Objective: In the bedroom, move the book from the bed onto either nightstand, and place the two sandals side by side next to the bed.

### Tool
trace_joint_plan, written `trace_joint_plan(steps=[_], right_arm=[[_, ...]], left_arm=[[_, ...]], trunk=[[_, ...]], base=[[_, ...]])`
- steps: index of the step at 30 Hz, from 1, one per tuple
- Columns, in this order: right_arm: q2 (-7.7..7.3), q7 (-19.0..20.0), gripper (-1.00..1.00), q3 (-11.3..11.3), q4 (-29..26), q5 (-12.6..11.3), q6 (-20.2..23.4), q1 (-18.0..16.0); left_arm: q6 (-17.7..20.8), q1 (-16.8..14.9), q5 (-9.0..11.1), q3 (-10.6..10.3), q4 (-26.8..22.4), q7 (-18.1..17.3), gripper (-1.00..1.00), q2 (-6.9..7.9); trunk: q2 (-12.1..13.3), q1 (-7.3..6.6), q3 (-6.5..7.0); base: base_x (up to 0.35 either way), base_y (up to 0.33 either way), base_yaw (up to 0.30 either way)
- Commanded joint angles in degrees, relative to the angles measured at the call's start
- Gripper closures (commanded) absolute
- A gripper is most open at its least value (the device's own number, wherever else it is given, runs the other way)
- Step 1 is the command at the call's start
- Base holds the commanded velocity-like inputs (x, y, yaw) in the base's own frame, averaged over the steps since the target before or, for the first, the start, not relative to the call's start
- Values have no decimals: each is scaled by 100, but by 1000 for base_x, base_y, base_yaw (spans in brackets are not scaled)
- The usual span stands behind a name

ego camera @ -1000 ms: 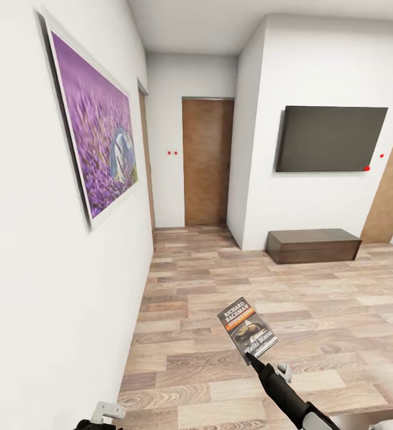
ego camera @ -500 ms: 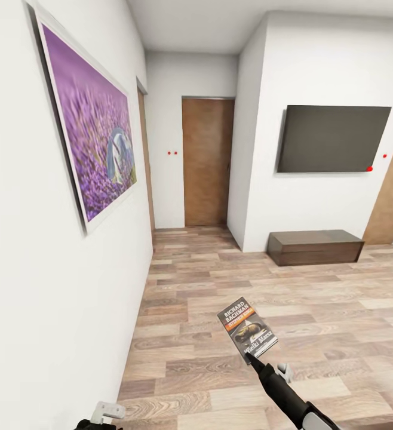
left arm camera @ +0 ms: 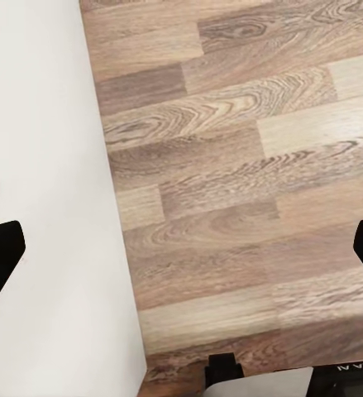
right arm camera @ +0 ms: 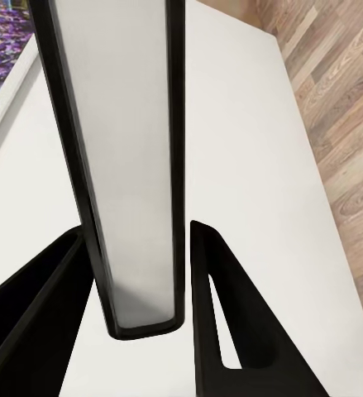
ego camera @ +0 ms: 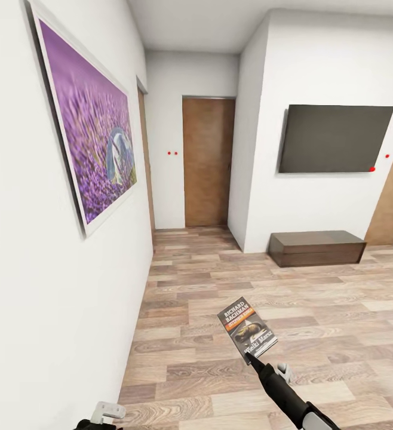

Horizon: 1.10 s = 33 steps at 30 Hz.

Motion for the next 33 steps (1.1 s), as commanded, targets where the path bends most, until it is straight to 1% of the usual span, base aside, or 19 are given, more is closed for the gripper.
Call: trace_joint_plan(steps=[1, 13, 33], right_arm=[[-3, 16, 100, 29, 0, -61, 54, -2], [-3, 16, 100, 29, 0, -61, 56, -2], [-1, 4, 100, 29, 0, -61, 58, -1]], left_arm=[[27, 1, -59, 9, -11, -27, -100, -1], [-26, 1, -59, -108, -11, -13, -100, -1], [-53, 1, -59, -165, -5, -11, -100, -1]], trunk=[[-4, 2, -3], [-4, 2, -3], [-4, 2, -3]], base=[[13, 5, 0], [4, 2, 0], [0, 0, 0]])
